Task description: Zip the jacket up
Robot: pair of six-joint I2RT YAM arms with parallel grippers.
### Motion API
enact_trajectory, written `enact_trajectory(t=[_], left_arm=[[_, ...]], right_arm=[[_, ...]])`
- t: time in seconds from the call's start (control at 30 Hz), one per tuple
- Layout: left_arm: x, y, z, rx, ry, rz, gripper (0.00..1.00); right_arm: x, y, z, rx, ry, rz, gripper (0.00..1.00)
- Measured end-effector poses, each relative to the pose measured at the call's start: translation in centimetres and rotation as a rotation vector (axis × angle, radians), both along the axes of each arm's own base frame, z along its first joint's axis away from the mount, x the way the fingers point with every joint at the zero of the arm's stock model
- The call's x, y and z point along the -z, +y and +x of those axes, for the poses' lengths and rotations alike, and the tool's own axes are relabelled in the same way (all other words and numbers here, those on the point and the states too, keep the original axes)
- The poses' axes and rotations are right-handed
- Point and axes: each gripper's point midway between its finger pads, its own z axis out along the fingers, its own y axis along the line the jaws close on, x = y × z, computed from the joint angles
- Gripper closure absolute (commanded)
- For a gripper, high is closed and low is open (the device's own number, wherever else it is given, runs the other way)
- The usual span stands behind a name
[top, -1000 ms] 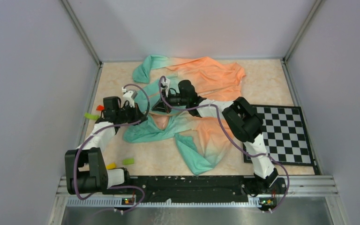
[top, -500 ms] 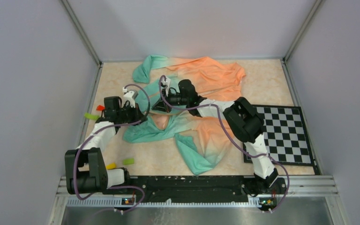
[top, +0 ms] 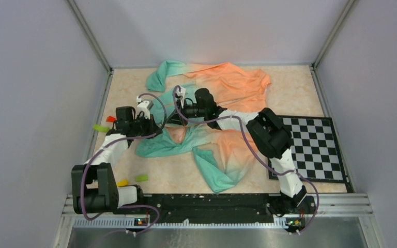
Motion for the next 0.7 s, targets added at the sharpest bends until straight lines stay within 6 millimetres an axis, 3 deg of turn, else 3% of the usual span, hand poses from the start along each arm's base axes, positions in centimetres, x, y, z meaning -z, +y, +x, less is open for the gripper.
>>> enact_trajectory(t=[0.7], left_arm=[[-0.01,0.21,0.09,-0.003,-0.008,0.016,1.00]], right_arm=[[0.65,-0.10,0.28,0.021,-0.008,-0.026,1.00]])
